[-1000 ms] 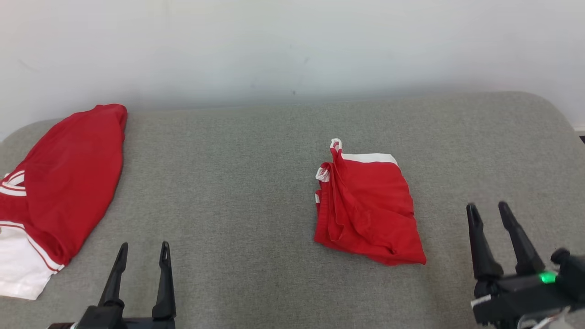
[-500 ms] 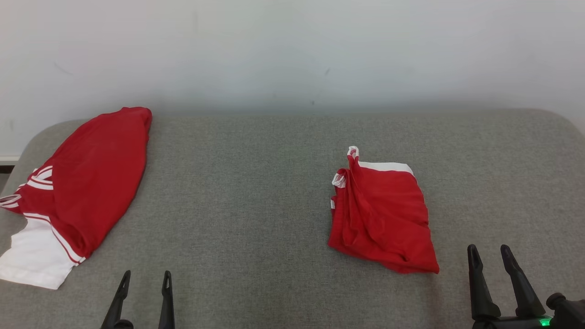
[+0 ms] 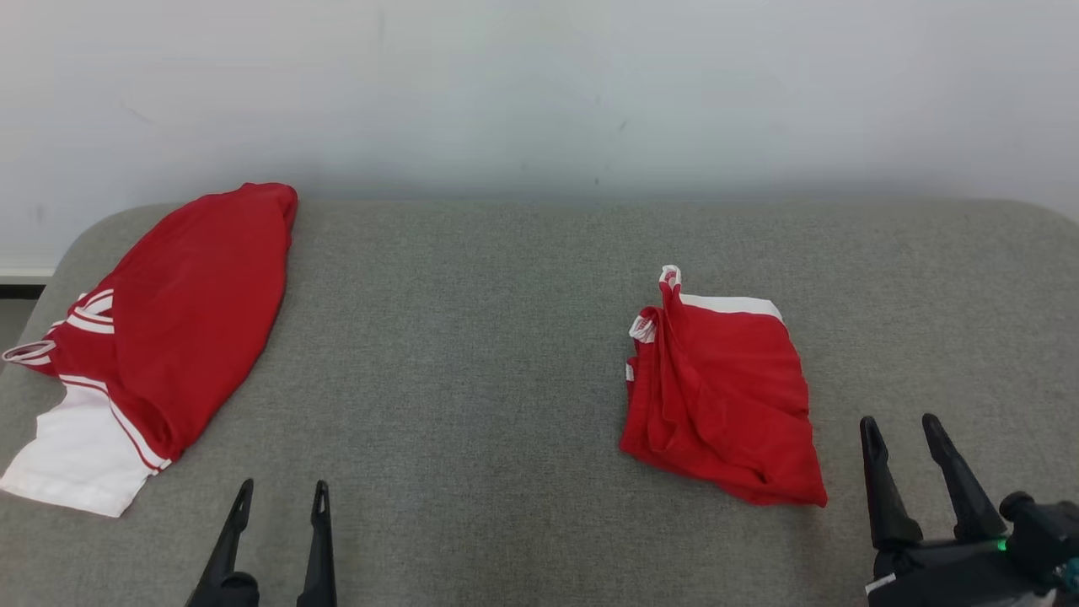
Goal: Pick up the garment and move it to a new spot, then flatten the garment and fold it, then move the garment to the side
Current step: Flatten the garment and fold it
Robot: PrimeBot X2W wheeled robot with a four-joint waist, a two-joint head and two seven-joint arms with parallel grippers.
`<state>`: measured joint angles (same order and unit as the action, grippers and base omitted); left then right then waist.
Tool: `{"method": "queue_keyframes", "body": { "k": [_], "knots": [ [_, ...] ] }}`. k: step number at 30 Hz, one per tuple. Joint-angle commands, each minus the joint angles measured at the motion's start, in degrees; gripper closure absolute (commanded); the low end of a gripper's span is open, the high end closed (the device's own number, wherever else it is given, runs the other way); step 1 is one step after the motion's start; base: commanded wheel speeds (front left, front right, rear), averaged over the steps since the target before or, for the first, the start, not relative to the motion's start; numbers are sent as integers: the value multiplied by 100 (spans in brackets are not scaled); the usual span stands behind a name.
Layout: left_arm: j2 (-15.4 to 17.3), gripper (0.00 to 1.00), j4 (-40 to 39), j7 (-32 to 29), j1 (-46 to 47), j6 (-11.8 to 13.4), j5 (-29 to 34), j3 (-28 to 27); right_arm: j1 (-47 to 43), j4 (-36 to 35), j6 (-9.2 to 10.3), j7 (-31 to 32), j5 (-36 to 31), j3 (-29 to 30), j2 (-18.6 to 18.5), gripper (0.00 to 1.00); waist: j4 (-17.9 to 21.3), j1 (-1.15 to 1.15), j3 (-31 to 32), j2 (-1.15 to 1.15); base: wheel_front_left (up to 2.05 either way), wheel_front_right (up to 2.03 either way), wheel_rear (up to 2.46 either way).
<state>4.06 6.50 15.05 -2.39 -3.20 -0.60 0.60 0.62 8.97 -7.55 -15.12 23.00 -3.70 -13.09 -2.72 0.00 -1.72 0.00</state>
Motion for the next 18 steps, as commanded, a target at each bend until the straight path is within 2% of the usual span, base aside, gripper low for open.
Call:
{"method": "queue_keyframes", "body": {
  "k": [1,9,10,11,12,13,18],
  "knots": [
    [-10,0,-28,19,81,12,-53,34,207,156,11,-3,-51,-56,-107,0,-62,0,-71,0,0,0,0],
    [-37,0,12,19,357,-40,-66,192,1500,1604,11,-2,32,-441,-469,0,-388,0,-298,0,0,0,0],
    [-43,0,8,19,391,-34,-66,211,1660,1794,11,-3,50,-502,-491,19,-430,0,-328,0,0,0,0],
    [-48,0,8,19,423,-37,-67,233,1797,1999,11,-2,65,-548,-515,47,-483,0,-359,0,0,0,0],
    [-51,0,7,19,436,-38,-71,254,1942,2182,11,-3,86,-584,-526,69,-532,0,-394,0,0,0,0],
    [-53,0,13,19,451,-34,-80,271,2065,2374,11,-2,96,-636,-533,100,-574,0,-424,0,0,0,0],
    [-72,0,56,19,610,-49,-106,361,2600,3146,11,-3,119,-809,-572,100,-774,0,-586,0,0,0,0]
  ]
}}
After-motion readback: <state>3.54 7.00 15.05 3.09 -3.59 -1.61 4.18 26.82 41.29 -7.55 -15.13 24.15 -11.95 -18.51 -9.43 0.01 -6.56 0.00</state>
